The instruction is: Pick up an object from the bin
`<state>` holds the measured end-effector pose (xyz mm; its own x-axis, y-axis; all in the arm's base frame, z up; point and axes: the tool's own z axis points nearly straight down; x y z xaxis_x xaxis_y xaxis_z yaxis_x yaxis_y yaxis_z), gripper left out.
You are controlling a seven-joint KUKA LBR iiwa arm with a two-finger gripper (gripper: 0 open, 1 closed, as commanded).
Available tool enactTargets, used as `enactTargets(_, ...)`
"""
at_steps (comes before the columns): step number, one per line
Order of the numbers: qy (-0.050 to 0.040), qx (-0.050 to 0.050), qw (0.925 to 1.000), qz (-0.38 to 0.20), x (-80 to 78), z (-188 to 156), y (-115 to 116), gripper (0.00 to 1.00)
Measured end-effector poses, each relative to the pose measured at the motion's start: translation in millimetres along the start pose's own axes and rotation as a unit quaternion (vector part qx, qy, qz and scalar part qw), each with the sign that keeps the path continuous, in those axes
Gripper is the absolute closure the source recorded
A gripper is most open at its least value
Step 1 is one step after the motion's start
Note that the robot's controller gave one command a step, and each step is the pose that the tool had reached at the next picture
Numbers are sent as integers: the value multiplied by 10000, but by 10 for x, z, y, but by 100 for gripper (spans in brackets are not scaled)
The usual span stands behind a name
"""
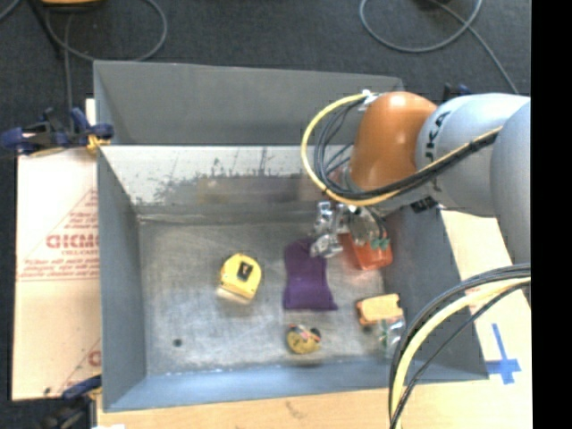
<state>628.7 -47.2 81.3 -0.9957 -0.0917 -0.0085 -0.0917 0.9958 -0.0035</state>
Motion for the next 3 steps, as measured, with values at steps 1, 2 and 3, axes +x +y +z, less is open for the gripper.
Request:
enactTargets(1,0,1,10000,-1,0,0,0,100)
enactTargets(2,30,-9,9999,-98,22,-286,56,100)
enactTargets(3,4,-4,9999,-120,-32,-545,47,100)
